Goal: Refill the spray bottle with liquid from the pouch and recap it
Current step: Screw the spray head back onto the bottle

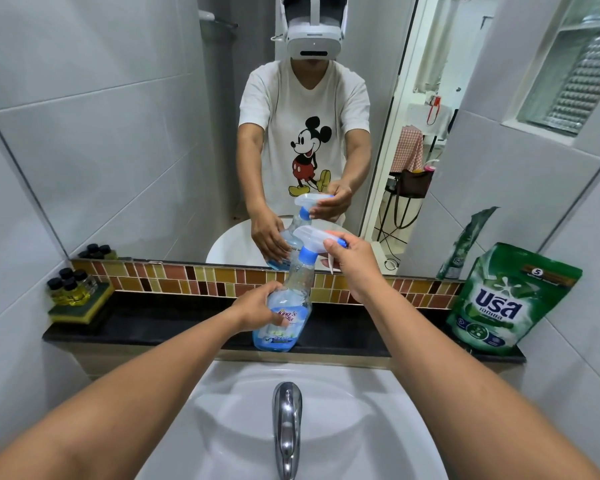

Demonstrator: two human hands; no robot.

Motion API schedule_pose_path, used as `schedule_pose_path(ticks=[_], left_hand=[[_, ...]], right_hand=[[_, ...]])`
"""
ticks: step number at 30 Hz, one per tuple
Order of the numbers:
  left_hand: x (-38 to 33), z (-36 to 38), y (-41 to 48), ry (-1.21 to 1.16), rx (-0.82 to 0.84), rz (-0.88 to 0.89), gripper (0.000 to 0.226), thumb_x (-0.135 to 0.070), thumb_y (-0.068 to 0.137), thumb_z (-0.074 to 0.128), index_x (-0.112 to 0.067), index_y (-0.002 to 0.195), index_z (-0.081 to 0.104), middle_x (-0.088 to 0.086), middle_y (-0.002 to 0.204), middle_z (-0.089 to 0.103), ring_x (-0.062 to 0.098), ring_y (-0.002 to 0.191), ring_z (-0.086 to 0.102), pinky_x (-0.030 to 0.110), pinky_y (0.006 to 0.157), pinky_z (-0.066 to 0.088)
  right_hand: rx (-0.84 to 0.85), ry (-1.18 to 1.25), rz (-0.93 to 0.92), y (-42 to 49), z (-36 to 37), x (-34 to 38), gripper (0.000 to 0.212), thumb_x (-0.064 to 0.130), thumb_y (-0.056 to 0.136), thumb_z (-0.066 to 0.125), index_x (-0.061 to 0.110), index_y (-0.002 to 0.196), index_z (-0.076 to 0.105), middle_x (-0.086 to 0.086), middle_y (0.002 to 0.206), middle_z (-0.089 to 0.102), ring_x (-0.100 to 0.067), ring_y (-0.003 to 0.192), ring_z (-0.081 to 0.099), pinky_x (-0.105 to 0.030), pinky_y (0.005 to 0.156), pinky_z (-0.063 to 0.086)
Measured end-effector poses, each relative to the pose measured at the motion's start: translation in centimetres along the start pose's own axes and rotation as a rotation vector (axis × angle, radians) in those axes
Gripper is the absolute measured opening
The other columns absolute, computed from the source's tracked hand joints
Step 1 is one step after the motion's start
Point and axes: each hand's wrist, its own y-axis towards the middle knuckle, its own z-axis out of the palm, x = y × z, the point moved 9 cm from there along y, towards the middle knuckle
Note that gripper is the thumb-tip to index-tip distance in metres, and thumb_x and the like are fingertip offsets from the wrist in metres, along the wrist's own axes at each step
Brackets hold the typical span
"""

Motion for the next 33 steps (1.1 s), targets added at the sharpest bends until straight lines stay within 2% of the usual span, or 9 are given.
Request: schedule_pose_path(ticks=[4, 7, 13, 15, 21, 33], left_hand=[[0.3, 0.0, 0.2, -0.006, 0.013, 0.001, 0.058, -0.021, 0.069, 0.09, -0.033, 0.115, 0.055, -0.004, 0.113, 0.072, 0.017, 0.103, 0.07, 0.048, 0.096, 0.056], [0.3, 0.1, 0.3, -0.006, 0.03, 0.0, 0.059, -0.021, 0.07, 0.089, -0.033, 0.116, 0.055, -0.004, 0.114, 0.072, 0.017, 0.104, 0.07, 0.048, 0.095, 0.056], [0.3, 0.1, 0.3, -0.013, 0.066, 0.011, 0.061, -0.018, 0.071, 0.088, -0.032, 0.119, 0.054, -0.004, 0.116, 0.071, 0.016, 0.105, 0.07, 0.047, 0.095, 0.057], [0.5, 0.2, 0.4, -0.024, 0.084, 0.015, 0.061, -0.018, 0.071, 0.088, -0.034, 0.118, 0.054, -0.005, 0.116, 0.071, 0.015, 0.105, 0.07, 0.047, 0.095, 0.057], [0.8, 0.3, 0.3, -0.064, 0.104, 0.023, 0.056, -0.013, 0.073, 0.087, -0.035, 0.114, 0.055, -0.003, 0.116, 0.072, 0.016, 0.107, 0.07, 0.047, 0.095, 0.057], [0.8, 0.3, 0.0, -0.086, 0.128, 0.021, 0.055, -0.007, 0.077, 0.083, -0.03, 0.117, 0.054, -0.001, 0.121, 0.069, 0.017, 0.111, 0.068, 0.047, 0.097, 0.056]], right_hand=[[0.017, 0.0, -0.006, 0.1, 0.1, -0.1, 0.019, 0.007, 0.098, 0.056, 0.012, 0.116, 0.063, -0.007, 0.108, 0.066, -0.023, 0.1, 0.062, -0.035, 0.089, 0.056], [0.033, -0.01, -0.007, 0.3, 0.1, -0.2, 0.016, 0.008, 0.098, 0.056, 0.014, 0.111, 0.063, -0.004, 0.103, 0.066, -0.023, 0.099, 0.061, -0.037, 0.091, 0.055], [0.119, -0.05, -0.002, 1.1, 0.4, -0.5, 0.016, 0.007, 0.097, 0.057, 0.018, 0.105, 0.066, -0.013, 0.111, 0.067, -0.027, 0.099, 0.059, -0.052, 0.1, 0.049], [0.144, -0.054, 0.002, 1.2, 0.5, -0.4, 0.016, 0.007, 0.097, 0.058, 0.017, 0.105, 0.067, -0.012, 0.109, 0.067, -0.027, 0.098, 0.058, -0.05, 0.098, 0.05], [0.213, 0.001, -0.014, 1.1, 1.6, -0.2, 0.016, 0.004, 0.097, 0.056, 0.016, 0.103, 0.065, -0.008, 0.1, 0.065, -0.022, 0.091, 0.054, -0.033, 0.079, 0.047], [0.298, 0.048, -0.031, 1.2, 2.5, 0.0, 0.021, 0.0, 0.095, 0.057, 0.012, 0.11, 0.065, -0.008, 0.102, 0.062, -0.02, 0.089, 0.056, -0.03, 0.079, 0.05]])
